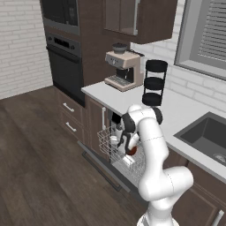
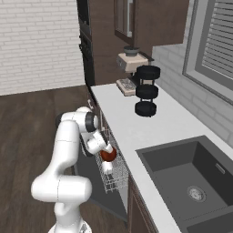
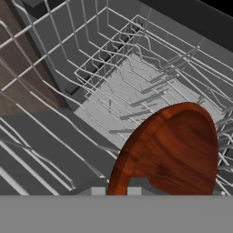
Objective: Pick up the cup and bowl from the counter, place them in the dishwasher, and close the dishwasher door.
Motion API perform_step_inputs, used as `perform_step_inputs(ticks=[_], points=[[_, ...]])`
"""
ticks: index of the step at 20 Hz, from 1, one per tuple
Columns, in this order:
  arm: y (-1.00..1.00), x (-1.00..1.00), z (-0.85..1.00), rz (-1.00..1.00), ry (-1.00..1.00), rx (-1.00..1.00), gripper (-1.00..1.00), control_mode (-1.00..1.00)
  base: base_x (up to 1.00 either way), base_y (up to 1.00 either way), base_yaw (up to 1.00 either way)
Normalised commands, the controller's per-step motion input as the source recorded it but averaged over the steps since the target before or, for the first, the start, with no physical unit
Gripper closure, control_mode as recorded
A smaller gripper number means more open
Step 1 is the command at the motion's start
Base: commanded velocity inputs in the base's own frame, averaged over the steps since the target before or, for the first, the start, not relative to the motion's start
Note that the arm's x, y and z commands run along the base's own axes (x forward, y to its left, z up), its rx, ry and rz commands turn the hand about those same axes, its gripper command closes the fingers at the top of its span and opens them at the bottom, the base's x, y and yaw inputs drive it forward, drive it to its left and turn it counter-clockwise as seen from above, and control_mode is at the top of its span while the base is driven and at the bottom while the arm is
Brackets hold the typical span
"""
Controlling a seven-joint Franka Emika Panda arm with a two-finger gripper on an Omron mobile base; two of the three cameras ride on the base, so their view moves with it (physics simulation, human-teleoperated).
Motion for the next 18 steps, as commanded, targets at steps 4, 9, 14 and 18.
perform_step_inputs(ticks=[4, 9, 14, 18], points=[[0.0, 0.0, -0.02, 0.03, 0.0, 0.0, 1.0, -1.0, 0.0, 0.0, 0.0], [0.0, 0.0, -0.02, 0.03, 0.0, 0.0, -1.0, -1.0, 0.0, 0.0, 0.0], [0.0, 0.0, 0.0, 0.0, 0.0, 0.0, -1.0, -1.0, 0.0, 0.0, 0.0], [0.0, -0.02, 0.09, 0.0, 0.0, -0.01, -1.0, -1.0, 0.0, 0.0, 0.0]])
